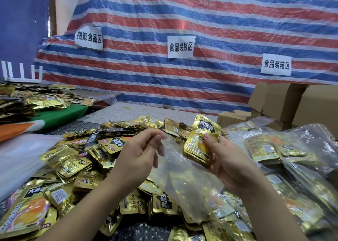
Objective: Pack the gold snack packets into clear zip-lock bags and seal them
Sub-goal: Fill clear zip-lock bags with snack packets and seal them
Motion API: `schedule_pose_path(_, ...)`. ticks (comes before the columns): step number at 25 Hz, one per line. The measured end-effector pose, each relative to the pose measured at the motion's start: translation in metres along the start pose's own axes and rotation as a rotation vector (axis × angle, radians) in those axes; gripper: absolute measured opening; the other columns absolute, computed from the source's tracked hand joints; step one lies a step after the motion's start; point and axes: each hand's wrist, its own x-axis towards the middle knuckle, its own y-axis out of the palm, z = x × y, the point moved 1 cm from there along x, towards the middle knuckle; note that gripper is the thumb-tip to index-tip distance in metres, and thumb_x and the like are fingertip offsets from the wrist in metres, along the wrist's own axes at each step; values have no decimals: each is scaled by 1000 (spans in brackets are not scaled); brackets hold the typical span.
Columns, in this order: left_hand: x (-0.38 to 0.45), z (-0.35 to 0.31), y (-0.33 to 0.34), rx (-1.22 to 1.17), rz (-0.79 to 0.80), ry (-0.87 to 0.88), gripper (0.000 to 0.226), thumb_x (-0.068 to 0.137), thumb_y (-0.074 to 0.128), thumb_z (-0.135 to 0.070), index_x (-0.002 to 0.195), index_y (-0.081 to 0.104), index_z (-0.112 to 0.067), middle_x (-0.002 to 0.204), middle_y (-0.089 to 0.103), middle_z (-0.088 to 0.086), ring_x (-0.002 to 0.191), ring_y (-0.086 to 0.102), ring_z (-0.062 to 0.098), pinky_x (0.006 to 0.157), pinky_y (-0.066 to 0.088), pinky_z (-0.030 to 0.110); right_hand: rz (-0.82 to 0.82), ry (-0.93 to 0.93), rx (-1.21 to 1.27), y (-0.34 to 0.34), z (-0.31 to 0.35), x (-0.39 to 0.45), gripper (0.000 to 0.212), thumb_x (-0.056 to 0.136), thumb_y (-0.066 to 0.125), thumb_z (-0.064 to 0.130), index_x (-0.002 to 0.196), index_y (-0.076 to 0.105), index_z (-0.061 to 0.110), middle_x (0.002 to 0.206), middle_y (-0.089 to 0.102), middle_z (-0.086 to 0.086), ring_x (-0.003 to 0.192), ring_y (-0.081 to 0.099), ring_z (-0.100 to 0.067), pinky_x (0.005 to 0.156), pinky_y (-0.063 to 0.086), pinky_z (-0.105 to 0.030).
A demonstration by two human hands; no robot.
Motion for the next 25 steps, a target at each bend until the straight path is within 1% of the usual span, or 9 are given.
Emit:
schedule_pose_path(2,2,0,0,-43,-4,-21,22,94,44,-33,92,66,-33,68,62,-1,50,53,15,52,45,23,1,18,42,-1,1,0,43,82,63,30,118,59,8,111,73,-18,94,73,-30,67,63,-39)
schedule_pose_path(5,2,-1,0,-76,-22,-28,24,97,44,-28,91,67,-34,67,62,-1,51,50,16,51,43,23,0,25,26,-1,3,-1,45,80,64,30,118,60,7,108,74,-18,88,74,-27,66,63,-36)
schedule_pose_path(8,2,-2,-1,-99,-41,-13,24,94,44,-34,90,67,-36,67,62,-1,50,45,19,48,38,29,-1,19,30,-2,4,-1,42,81,64,28,116,61,6,105,75,-17,84,74,-24,63,62,-34)
schedule_pose_path(10,3,-1,-2,-123,-54,-12,24,94,44,-35,91,68,-37,68,61,0,51,40,23,45,31,36,-6,8,32,-2,4,-2,43,82,64,28,118,61,4,107,74,-18,85,74,-25,64,62,-34)
schedule_pose_path(13,3,4,-4,-120,-77,-17,23,97,46,-38,93,69,-37,70,59,-2,57,41,21,51,31,31,1,-17,-24,-4,4,-2,44,81,64,27,118,61,3,106,74,-18,85,74,-25,64,62,-35)
schedule_pose_path(16,2,4,-5,-31,-115,-6,22,99,46,-39,93,68,-41,71,62,-2,57,47,12,51,36,26,25,-77,-95,-3,3,-3,46,80,67,28,119,60,2,102,74,-16,85,73,-24,72,62,-39)
schedule_pose_path(19,-2,1,-1,105,-123,45,20,98,45,-38,95,63,-44,74,65,-4,45,42,13,44,32,29,74,-148,-129,0,4,-5,46,78,71,28,116,61,4,100,73,-17,87,72,-25,74,62,-40)
schedule_pose_path(22,-5,1,3,151,-125,58,18,100,45,-36,96,62,-39,76,66,-3,43,42,12,46,37,34,121,-162,-151,7,2,-7,45,78,71,27,116,61,7,99,75,-13,87,73,-24,69,59,-34)
schedule_pose_path(25,-5,3,4,174,-123,30,19,100,49,-27,94,63,-38,75,67,-4,42,41,12,47,38,34,133,-183,-265,14,-4,-8,42,78,69,26,116,60,10,94,76,-4,84,73,-17,67,57,-27)
